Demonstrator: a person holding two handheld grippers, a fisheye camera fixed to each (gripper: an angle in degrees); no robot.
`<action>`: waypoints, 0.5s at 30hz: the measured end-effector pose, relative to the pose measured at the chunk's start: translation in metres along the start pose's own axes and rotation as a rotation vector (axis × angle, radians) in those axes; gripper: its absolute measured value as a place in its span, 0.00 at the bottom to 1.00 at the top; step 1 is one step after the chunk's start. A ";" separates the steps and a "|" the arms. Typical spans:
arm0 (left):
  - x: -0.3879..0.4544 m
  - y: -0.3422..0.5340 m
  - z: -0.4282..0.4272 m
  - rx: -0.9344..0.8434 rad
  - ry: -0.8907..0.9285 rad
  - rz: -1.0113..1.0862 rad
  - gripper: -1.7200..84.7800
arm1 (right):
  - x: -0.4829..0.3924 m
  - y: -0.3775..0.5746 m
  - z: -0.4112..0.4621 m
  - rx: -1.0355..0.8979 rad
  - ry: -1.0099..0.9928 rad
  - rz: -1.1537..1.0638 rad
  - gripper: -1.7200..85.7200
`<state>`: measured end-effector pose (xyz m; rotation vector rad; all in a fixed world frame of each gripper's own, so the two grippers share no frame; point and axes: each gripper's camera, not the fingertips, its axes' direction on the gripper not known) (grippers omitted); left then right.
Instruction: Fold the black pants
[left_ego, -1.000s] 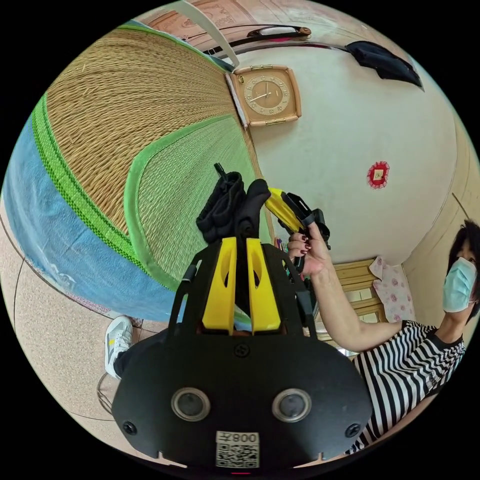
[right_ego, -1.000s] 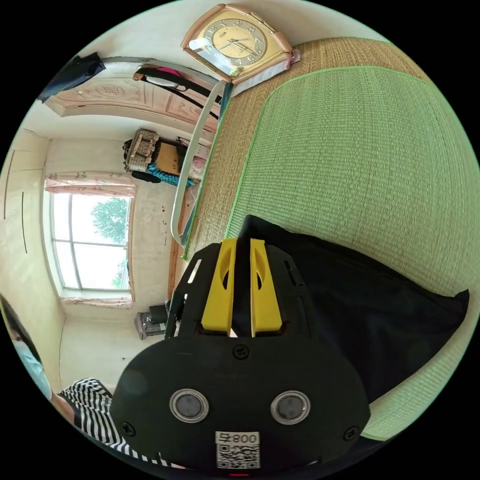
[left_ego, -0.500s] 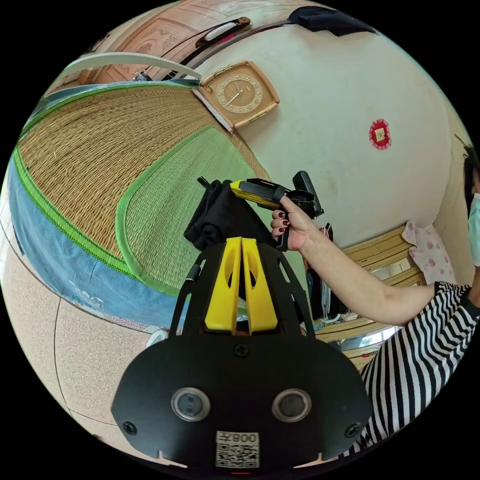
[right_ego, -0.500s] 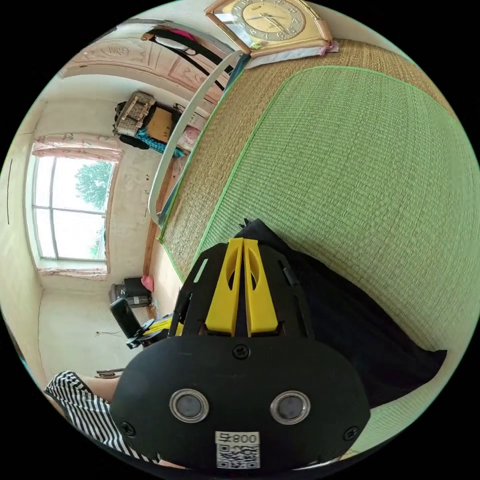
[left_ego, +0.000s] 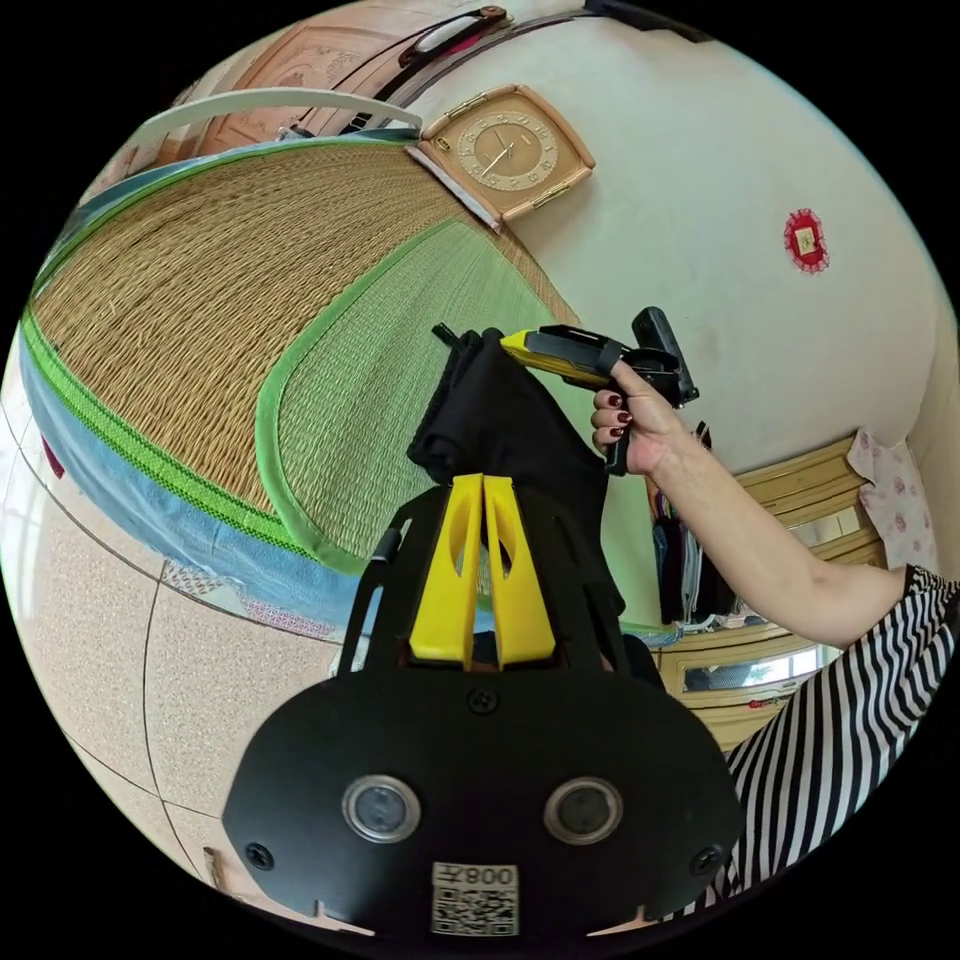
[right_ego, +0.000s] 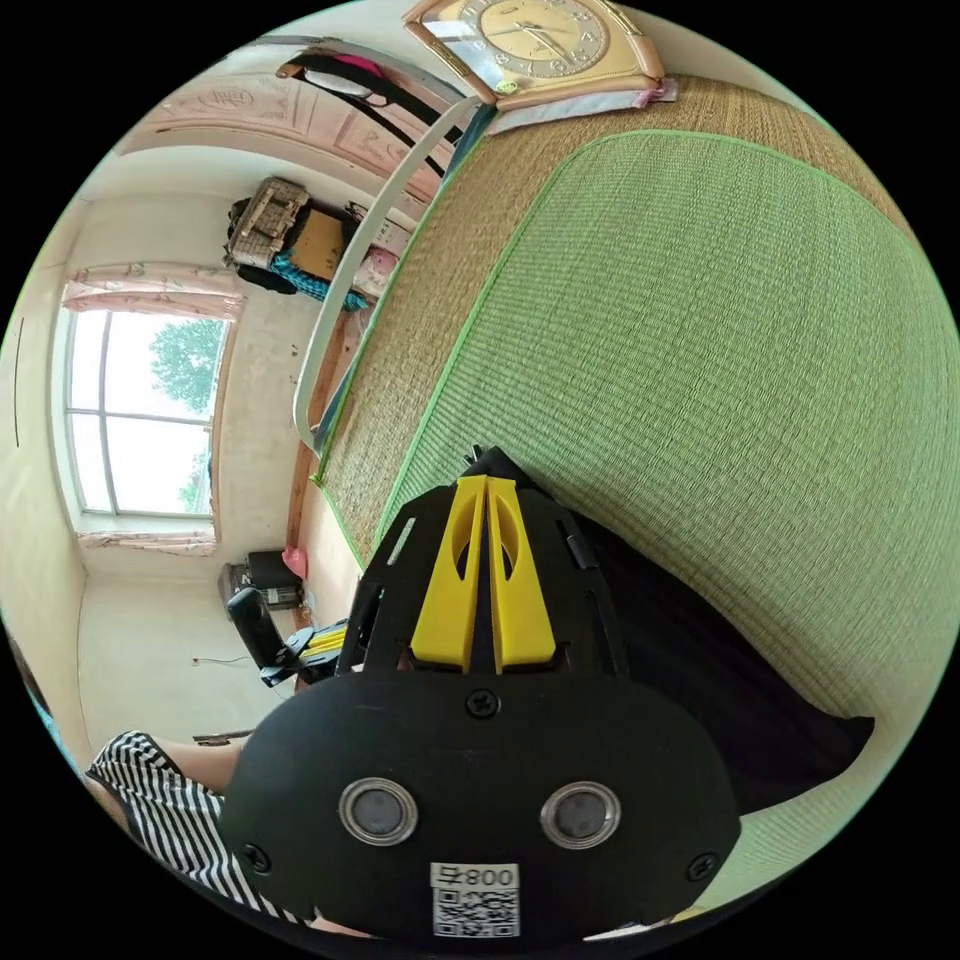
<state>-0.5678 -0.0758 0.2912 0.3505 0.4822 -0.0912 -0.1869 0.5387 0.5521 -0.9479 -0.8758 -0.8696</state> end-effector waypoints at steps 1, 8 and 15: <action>0.006 0.000 -0.003 0.012 -0.004 0.020 0.02 | -0.001 0.005 -0.011 0.032 -0.029 -0.023 0.02; 0.032 -0.013 0.005 0.004 -0.033 0.156 0.02 | 0.016 0.130 -0.075 0.065 -0.028 -0.093 0.02; 0.015 -0.029 0.031 -0.055 -0.131 0.114 0.02 | 0.075 0.252 -0.060 -0.012 -0.043 0.154 0.02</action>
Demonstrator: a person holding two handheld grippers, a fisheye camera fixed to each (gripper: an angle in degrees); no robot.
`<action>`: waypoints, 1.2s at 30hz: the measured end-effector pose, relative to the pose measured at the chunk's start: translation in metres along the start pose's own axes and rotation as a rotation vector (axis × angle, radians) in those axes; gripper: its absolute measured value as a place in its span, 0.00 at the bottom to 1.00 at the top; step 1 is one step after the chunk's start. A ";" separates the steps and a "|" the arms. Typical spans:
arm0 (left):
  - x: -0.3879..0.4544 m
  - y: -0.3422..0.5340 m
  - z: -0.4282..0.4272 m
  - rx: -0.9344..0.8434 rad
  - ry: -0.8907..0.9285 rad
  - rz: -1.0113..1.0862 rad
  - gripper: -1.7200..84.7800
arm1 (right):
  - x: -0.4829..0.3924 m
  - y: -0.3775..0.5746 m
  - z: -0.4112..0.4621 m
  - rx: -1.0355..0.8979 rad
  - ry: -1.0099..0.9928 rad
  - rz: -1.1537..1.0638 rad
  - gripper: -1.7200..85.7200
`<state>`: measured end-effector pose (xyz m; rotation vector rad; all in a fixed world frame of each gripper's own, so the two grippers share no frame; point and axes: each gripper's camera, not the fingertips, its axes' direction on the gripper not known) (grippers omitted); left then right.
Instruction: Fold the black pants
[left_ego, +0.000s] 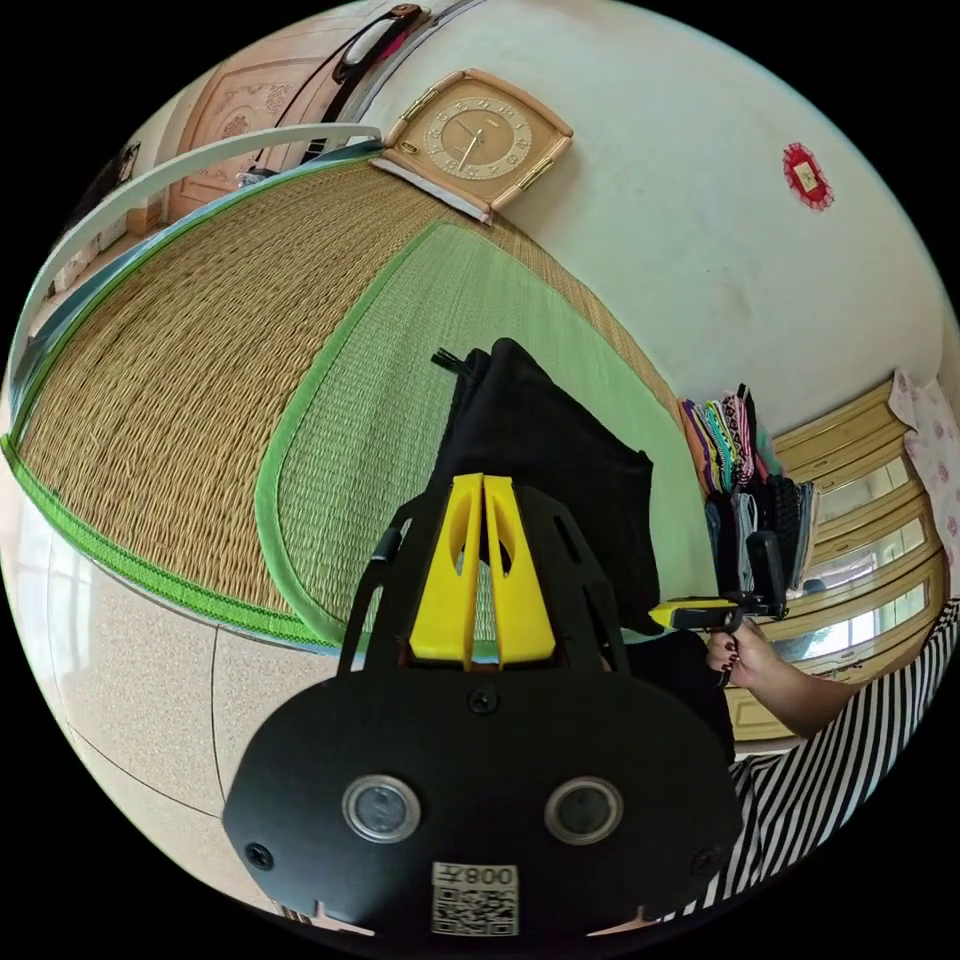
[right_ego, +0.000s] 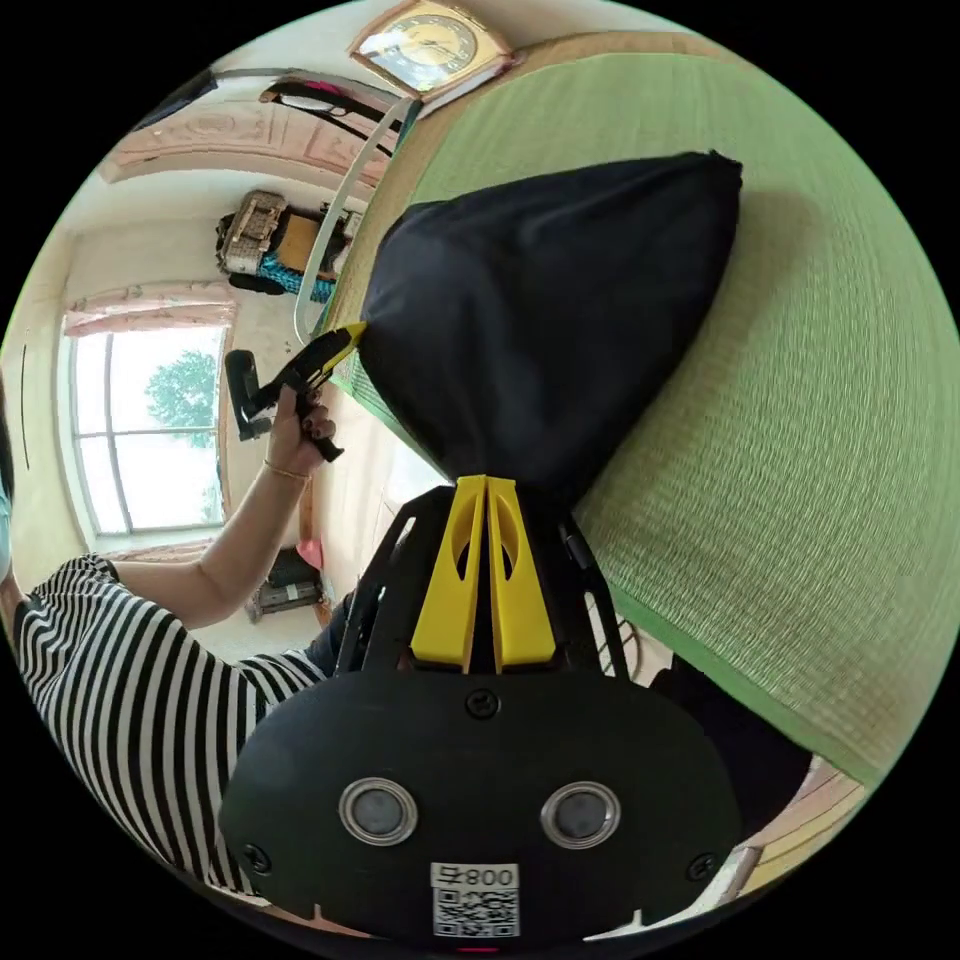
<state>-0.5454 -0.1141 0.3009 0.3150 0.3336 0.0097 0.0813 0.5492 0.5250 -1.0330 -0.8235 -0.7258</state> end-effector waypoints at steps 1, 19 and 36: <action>-0.004 -0.001 0.001 0.006 0.029 -0.025 0.02 | 0.010 0.005 -0.004 0.040 -0.084 0.048 0.02; 0.044 0.040 0.046 -0.221 0.292 0.012 0.06 | 0.085 0.049 -0.061 0.205 -0.289 0.166 0.04; 0.050 0.032 0.141 -0.530 0.525 -0.108 0.05 | 0.162 0.055 -0.091 0.237 -0.508 0.316 0.13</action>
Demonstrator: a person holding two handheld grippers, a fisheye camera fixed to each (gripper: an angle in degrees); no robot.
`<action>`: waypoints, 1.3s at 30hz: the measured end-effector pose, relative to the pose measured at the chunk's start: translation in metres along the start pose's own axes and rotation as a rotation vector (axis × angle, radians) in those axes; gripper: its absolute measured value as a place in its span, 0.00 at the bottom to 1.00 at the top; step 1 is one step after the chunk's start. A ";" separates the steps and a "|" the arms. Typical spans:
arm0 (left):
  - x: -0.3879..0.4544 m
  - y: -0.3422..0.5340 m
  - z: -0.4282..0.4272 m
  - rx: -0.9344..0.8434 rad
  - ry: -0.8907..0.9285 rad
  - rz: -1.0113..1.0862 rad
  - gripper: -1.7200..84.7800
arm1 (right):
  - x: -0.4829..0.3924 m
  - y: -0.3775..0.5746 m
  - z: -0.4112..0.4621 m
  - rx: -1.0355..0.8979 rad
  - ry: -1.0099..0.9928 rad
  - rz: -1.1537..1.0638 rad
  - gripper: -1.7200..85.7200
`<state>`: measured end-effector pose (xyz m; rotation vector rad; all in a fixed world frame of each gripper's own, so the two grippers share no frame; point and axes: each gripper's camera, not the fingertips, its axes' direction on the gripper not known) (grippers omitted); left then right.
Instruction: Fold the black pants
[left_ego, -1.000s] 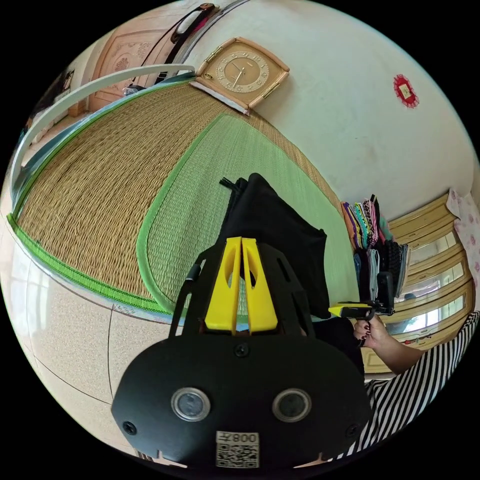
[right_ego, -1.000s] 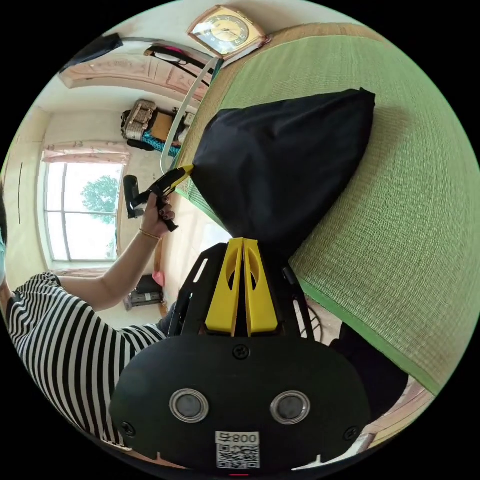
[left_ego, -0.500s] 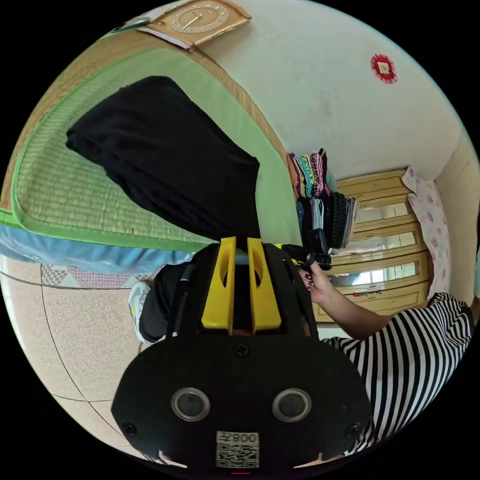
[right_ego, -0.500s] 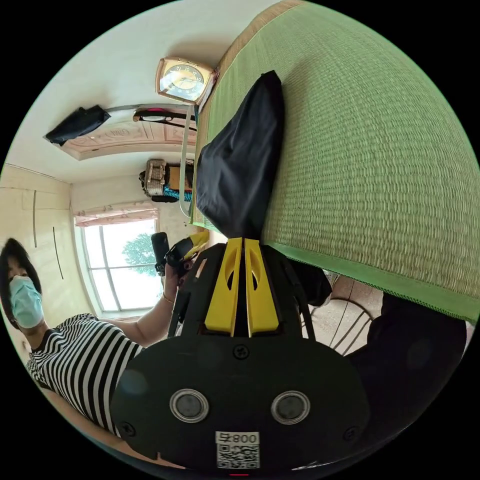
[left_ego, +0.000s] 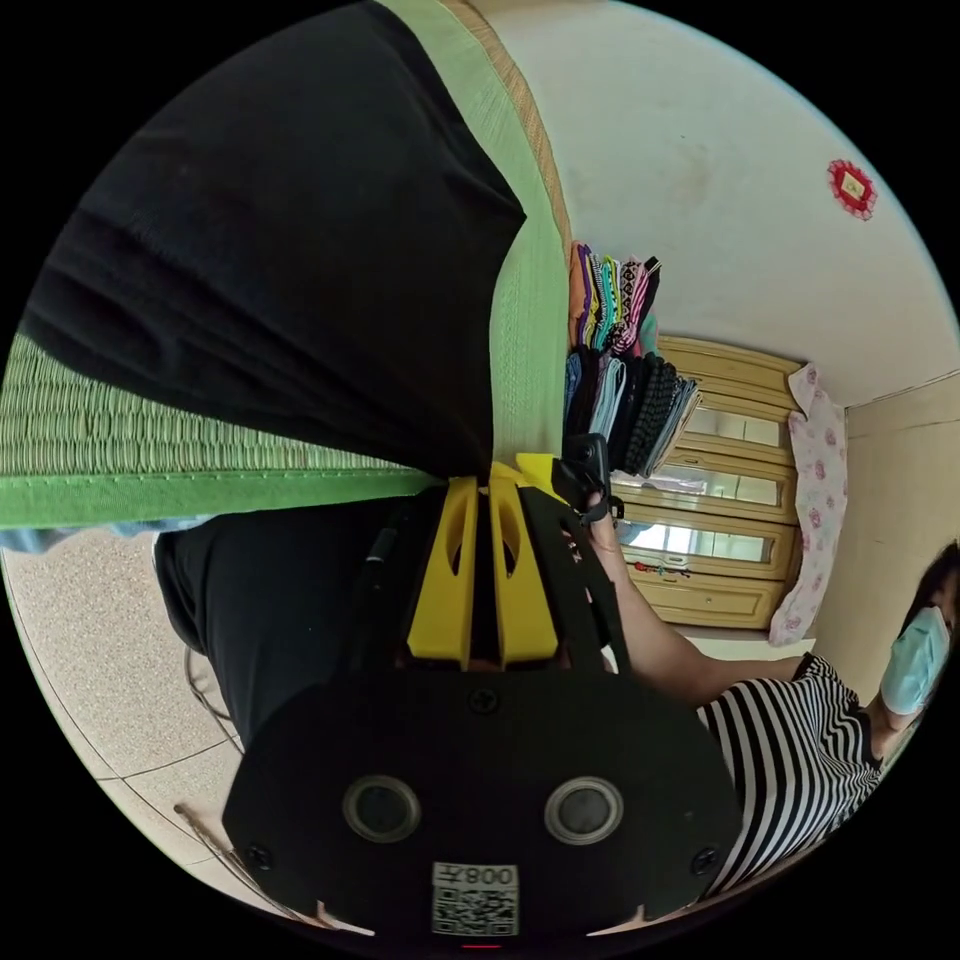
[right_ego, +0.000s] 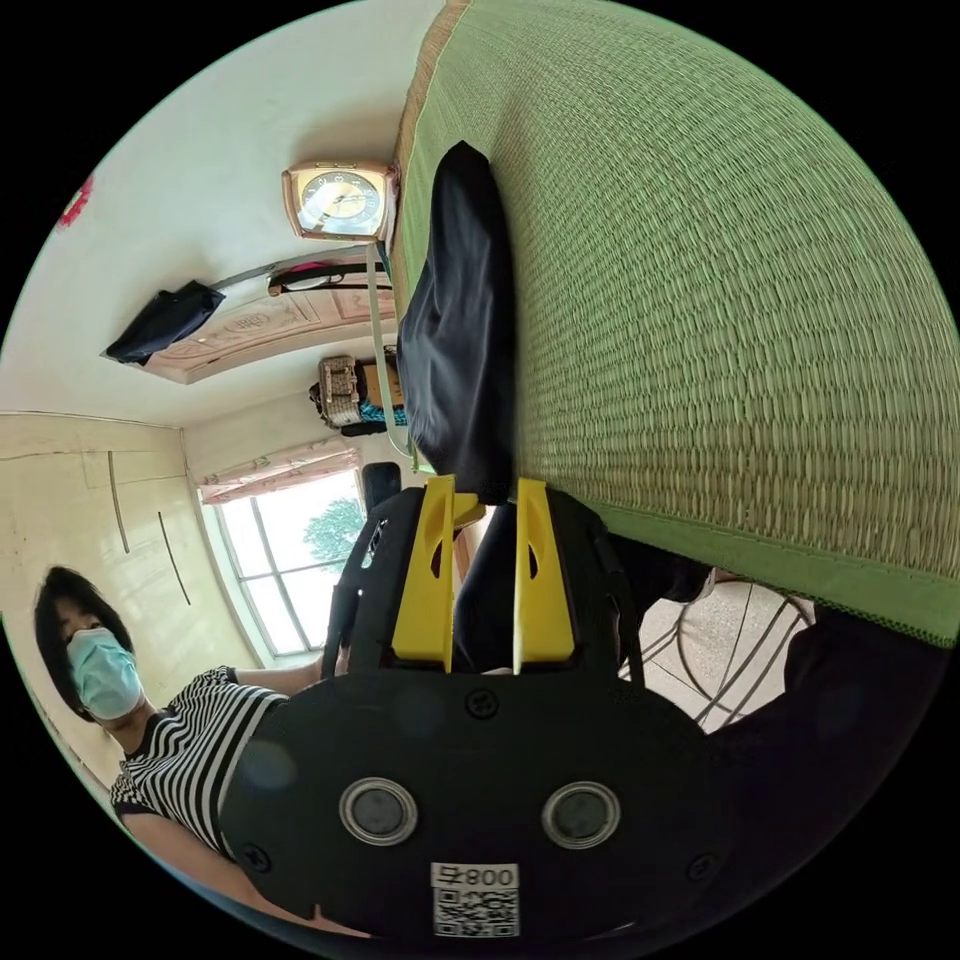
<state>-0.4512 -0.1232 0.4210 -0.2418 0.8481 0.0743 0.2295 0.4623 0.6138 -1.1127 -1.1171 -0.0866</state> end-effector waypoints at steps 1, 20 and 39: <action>0.001 0.000 -0.002 0.004 0.000 0.013 0.05 | 0.001 -0.003 -0.004 0.006 -0.011 0.004 0.13; -0.031 0.011 -0.050 0.068 0.082 0.034 0.06 | 0.012 -0.032 -0.022 -0.040 -0.140 0.052 0.09; -0.145 0.061 -0.165 0.660 0.478 -0.307 0.17 | -0.025 -0.046 -0.065 -0.056 -0.167 -0.017 0.07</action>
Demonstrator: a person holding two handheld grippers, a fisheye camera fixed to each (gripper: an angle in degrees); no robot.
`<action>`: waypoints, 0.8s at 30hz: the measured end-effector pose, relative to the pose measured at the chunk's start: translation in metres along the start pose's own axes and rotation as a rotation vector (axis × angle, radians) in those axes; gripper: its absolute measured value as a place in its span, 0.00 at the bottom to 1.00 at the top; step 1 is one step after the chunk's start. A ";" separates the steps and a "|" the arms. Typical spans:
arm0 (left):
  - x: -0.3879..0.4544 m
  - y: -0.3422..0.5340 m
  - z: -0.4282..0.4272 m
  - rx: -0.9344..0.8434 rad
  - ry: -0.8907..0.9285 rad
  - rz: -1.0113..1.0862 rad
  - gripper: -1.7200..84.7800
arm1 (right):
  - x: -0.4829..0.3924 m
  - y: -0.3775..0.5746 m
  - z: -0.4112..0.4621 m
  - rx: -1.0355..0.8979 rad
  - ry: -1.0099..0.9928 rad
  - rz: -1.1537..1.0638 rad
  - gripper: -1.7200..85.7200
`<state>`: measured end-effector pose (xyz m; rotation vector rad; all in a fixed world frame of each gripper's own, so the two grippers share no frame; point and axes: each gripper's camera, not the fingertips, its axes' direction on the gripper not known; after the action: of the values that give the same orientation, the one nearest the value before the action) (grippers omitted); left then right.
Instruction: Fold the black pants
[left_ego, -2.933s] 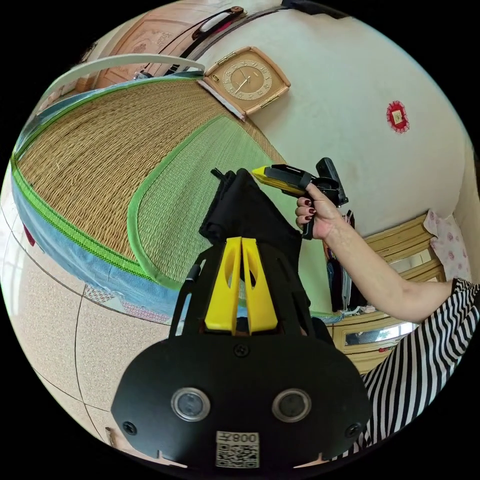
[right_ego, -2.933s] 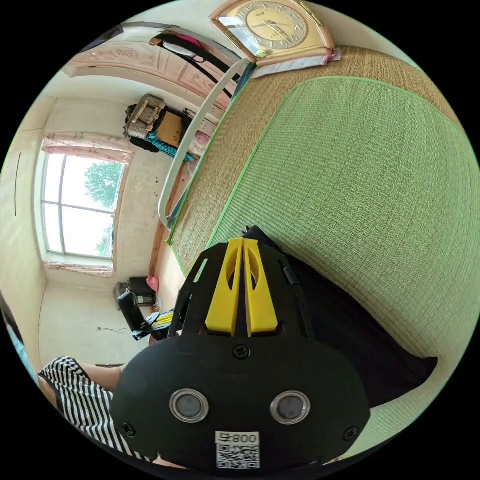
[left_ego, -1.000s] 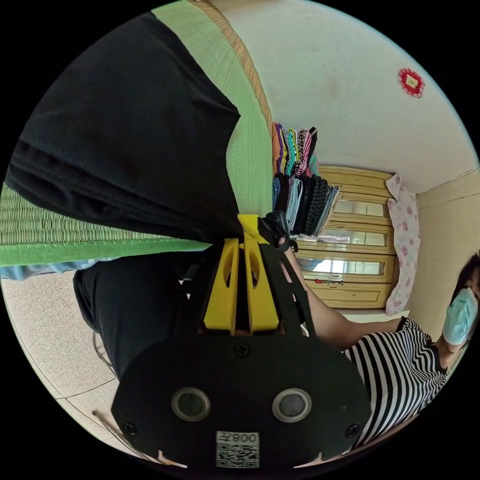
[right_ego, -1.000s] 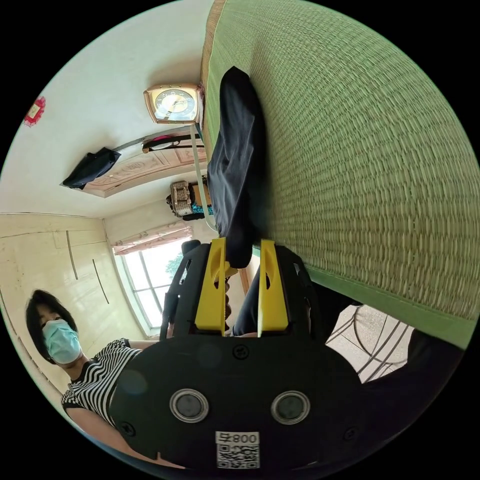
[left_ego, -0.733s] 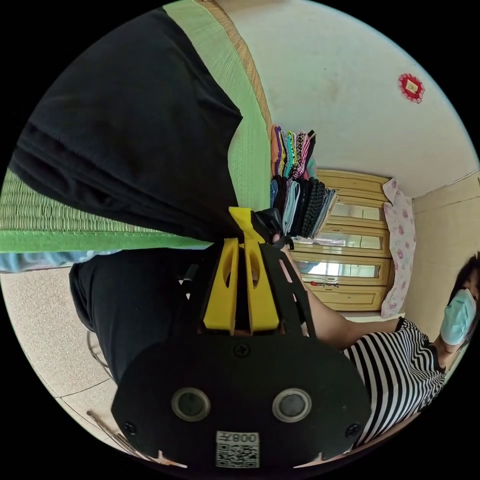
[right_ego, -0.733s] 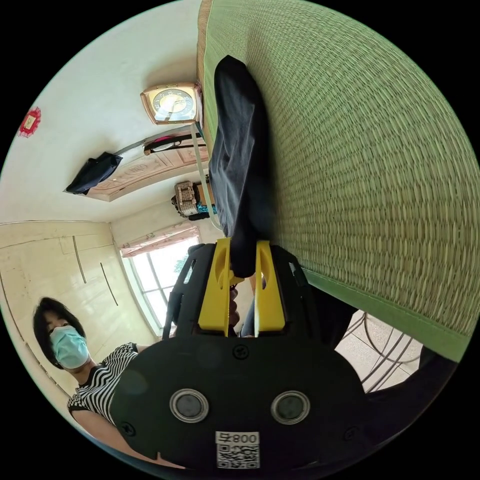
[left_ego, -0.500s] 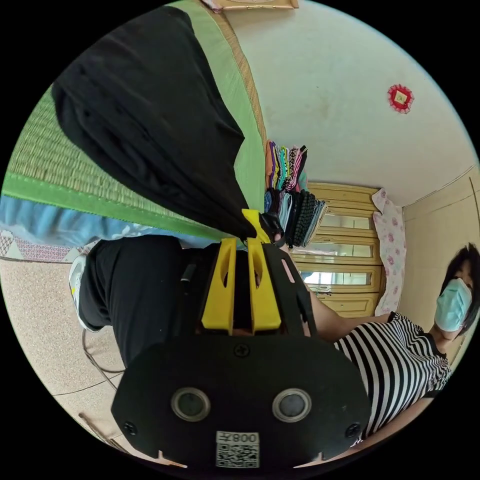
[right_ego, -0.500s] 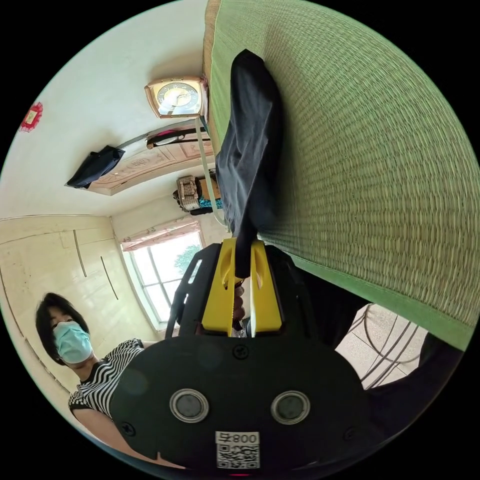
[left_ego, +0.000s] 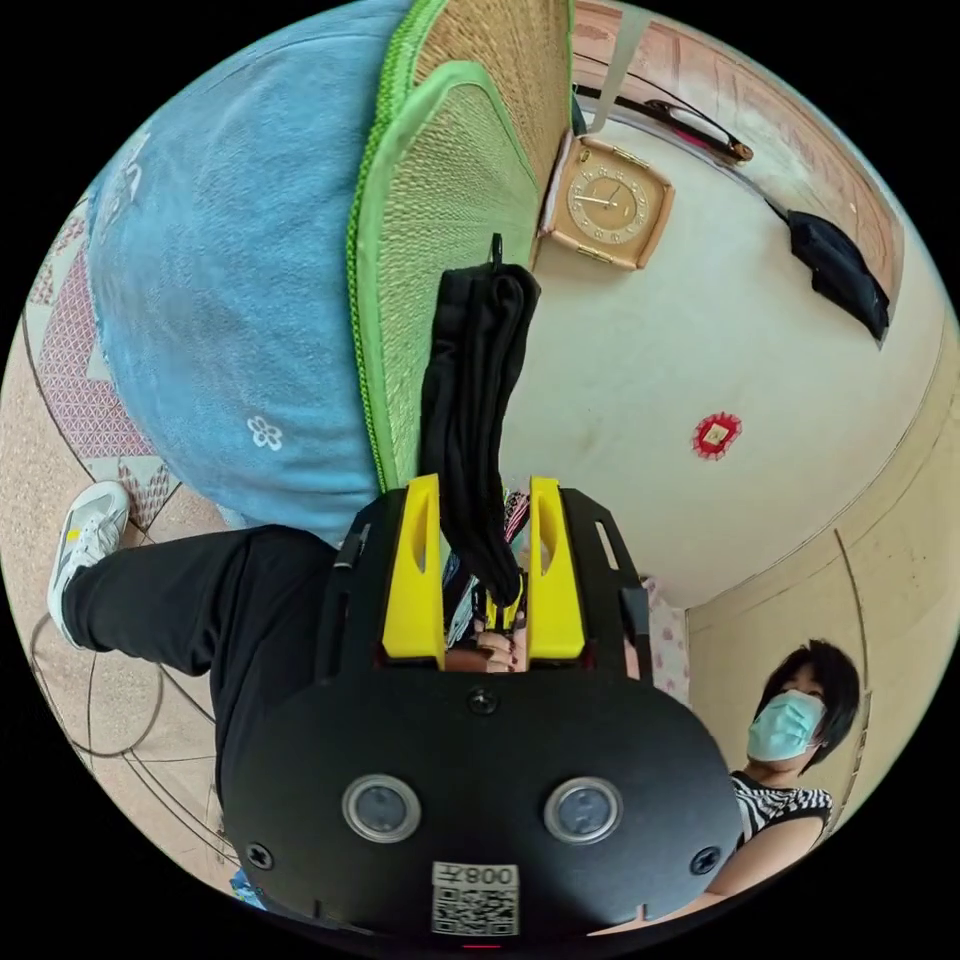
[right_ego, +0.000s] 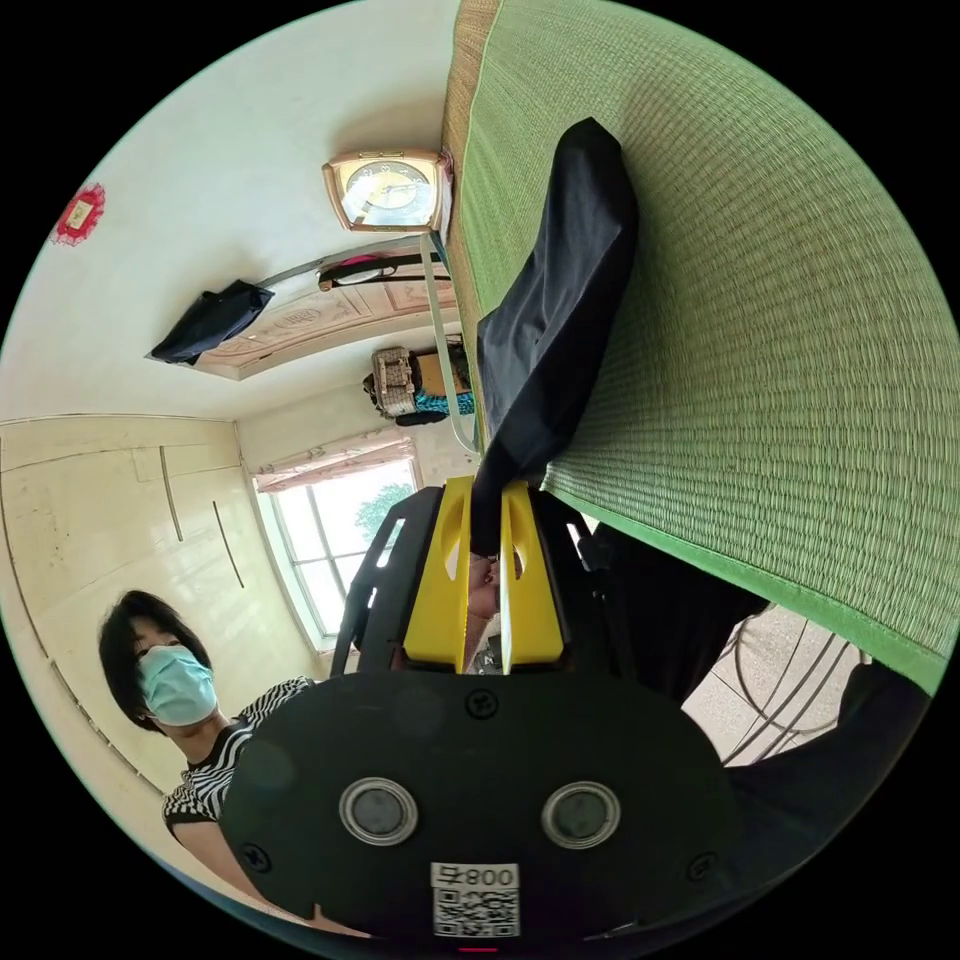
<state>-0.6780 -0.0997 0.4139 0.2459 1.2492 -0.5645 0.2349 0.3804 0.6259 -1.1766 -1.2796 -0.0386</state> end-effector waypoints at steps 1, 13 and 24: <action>-0.002 -0.002 -0.003 0.022 0.003 -0.017 0.17 | -0.004 -0.002 -0.001 0.000 -0.001 -0.009 0.07; 0.010 -0.018 -0.004 0.003 -0.116 -0.085 0.18 | -0.039 -0.018 -0.001 -0.023 0.034 -0.072 0.06; 0.028 -0.031 0.011 -0.005 -0.220 -0.086 0.19 | -0.033 -0.016 -0.001 -0.016 0.046 -0.067 0.06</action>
<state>-0.6794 -0.1385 0.3953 0.1225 1.0516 -0.6441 0.2138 0.3542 0.6117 -1.1399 -1.2804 -0.1248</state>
